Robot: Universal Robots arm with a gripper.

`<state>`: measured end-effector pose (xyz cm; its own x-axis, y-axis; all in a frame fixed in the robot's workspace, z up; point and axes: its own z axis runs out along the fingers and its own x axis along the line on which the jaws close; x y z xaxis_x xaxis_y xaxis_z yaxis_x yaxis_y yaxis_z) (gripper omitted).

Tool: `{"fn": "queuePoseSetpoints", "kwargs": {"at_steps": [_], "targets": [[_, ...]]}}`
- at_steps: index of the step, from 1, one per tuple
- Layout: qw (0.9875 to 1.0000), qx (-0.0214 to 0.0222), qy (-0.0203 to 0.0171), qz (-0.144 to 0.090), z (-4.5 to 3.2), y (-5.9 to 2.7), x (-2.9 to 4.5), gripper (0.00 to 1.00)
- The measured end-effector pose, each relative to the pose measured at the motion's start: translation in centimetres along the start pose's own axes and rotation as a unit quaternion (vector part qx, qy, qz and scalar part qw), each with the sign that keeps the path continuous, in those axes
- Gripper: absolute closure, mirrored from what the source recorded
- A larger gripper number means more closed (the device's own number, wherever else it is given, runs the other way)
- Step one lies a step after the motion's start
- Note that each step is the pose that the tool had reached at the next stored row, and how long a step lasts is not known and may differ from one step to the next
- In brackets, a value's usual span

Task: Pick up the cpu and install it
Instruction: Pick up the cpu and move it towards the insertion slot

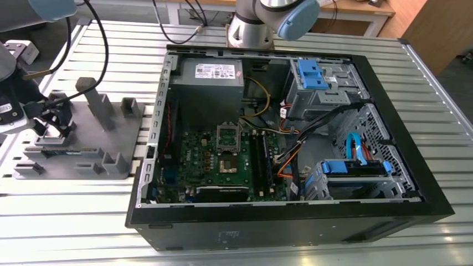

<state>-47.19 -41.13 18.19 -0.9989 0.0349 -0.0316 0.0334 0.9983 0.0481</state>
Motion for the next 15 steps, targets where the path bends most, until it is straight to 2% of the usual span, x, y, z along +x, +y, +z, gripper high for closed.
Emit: {"fn": "queuePoseSetpoints", "kwargs": {"at_steps": [12, 13, 14, 15], "targets": [[1.0000, -0.0001, 0.0001, 0.000, 0.03, 0.00, 0.01, 0.44], [1.0000, 0.0000, 0.0001, 0.000, 0.03, 0.00, 0.01, 0.45], [1.0000, -0.0001, 0.0001, 0.000, 0.02, 0.00, 0.01, 0.51], [1.0000, 0.0000, 0.0001, 0.000, 0.02, 0.00, 0.01, 0.51]]}}
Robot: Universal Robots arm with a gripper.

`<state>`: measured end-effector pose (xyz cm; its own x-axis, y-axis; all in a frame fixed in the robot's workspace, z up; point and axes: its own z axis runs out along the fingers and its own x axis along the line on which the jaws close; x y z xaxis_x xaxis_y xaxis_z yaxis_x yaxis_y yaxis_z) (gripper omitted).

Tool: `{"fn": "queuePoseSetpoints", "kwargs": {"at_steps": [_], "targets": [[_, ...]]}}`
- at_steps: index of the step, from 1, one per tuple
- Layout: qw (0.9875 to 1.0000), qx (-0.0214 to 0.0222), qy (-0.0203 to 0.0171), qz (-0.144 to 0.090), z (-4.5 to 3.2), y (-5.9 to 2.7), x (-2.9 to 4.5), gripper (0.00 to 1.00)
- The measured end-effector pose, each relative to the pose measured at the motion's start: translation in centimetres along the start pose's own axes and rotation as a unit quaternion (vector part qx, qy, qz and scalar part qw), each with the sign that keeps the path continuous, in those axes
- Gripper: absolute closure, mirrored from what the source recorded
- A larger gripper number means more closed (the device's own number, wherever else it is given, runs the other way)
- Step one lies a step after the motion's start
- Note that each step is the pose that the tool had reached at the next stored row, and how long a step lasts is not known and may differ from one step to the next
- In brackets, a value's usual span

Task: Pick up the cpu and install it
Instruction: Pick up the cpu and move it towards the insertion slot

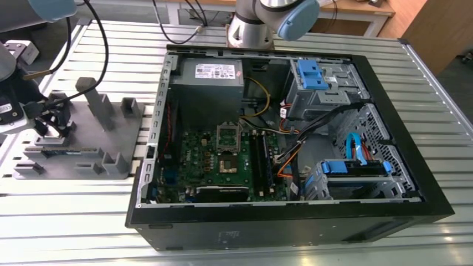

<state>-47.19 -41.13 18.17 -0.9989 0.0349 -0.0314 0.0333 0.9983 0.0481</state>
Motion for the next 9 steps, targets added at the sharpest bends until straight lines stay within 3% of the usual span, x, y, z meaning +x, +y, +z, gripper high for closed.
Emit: {"fn": "queuePoseSetpoints", "kwargs": {"at_steps": [9], "targets": [[1.0000, -0.0001, -0.0001, 0.000, -0.02, 0.00, 0.00, 0.53]]}}
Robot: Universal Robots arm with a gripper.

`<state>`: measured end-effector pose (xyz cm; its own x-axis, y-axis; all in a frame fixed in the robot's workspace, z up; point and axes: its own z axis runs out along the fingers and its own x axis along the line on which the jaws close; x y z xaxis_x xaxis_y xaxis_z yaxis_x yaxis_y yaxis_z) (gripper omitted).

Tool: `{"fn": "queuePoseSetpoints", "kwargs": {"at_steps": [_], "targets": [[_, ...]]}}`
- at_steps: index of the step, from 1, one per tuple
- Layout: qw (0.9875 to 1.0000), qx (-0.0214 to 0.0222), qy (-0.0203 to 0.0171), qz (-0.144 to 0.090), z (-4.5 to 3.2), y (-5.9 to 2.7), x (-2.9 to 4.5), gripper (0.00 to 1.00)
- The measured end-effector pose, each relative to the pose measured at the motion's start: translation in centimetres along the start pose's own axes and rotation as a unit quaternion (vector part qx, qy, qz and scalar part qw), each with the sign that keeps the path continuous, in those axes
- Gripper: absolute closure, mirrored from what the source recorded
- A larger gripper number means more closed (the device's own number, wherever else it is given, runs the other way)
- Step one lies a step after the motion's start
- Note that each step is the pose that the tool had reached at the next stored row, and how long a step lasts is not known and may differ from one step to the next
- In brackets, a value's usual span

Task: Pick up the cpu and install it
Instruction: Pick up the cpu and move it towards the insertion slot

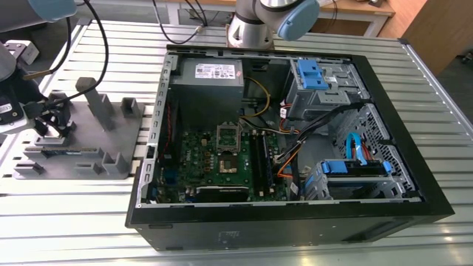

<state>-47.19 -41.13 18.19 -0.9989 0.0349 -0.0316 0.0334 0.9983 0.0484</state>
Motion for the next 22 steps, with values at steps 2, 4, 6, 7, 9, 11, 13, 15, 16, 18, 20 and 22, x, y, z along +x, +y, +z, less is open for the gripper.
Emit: {"fn": "queuePoseSetpoints", "kwargs": {"at_steps": [2, 4, 6, 7, 9, 11, 13, 15, 16, 18, 20, 22], "targets": [[1.0000, 0.0000, 0.0000, 0.000, -0.20, 0.01, 0.00, 0.53], [1.0000, 0.0000, 0.0000, 0.000, -0.29, 0.01, -0.01, 0.53], [1.0000, -0.0001, -0.0001, 0.000, -0.29, 0.02, -0.01, 0.53], [1.0000, 0.0000, 0.0000, 0.000, -0.32, 0.01, -0.01, 0.53], [1.0000, 0.0000, 0.0000, 0.000, -0.33, 0.02, -0.01, 0.53], [1.0000, 0.0000, 0.0001, 0.000, -0.35, 0.02, -0.01, 0.53], [1.0000, 0.0001, 0.0001, 0.000, -0.40, 0.02, -0.01, 0.53], [1.0000, 0.0000, 0.0001, 0.000, -0.41, 0.02, -0.01, 0.53], [1.0000, 0.0000, 0.0001, 0.000, -0.42, 0.02, -0.01, 0.53], [1.0000, 0.0000, 0.0001, 0.000, -0.43, 0.02, -0.01, 0.53], [1.0000, 0.0000, 0.0000, 0.000, -0.44, 0.02, -0.01, 0.53], [1.0000, 0.0000, 0.0000, 0.000, -0.46, 0.02, -0.01, 0.53]]}}
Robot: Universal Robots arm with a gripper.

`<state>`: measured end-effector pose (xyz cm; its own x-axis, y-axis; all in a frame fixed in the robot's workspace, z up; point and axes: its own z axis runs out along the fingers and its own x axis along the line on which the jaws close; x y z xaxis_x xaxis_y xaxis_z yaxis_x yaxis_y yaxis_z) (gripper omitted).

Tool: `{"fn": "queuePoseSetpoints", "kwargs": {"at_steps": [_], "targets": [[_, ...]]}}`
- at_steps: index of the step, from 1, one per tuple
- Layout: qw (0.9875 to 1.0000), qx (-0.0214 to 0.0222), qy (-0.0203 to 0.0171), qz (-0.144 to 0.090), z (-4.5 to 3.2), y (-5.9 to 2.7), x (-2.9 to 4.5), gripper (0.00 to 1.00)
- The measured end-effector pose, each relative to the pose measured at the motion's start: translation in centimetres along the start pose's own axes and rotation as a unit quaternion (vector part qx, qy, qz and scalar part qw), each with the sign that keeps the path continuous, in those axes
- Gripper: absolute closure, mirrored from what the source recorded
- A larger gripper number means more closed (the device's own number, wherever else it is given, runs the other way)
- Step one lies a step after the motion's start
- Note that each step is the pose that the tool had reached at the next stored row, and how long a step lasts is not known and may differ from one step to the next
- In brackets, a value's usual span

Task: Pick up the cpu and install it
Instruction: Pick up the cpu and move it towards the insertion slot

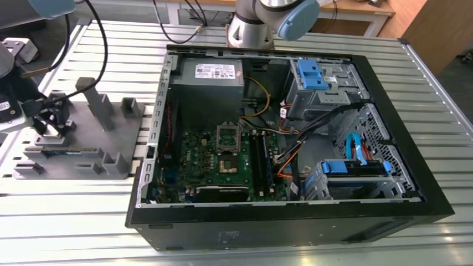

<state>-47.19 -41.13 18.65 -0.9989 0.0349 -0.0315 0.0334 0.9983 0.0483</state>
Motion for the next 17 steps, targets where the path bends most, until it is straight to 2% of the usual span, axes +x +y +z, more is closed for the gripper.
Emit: {"fn": "queuePoseSetpoints", "kwargs": {"at_steps": [11, 17], "targets": [[1.0000, 0.0000, 0.0001, 0.000, -1.20, 0.06, -0.04, 0.53], [1.0000, 0.0000, 0.0000, 0.000, -1.23, 0.06, -0.04, 0.53]]}}
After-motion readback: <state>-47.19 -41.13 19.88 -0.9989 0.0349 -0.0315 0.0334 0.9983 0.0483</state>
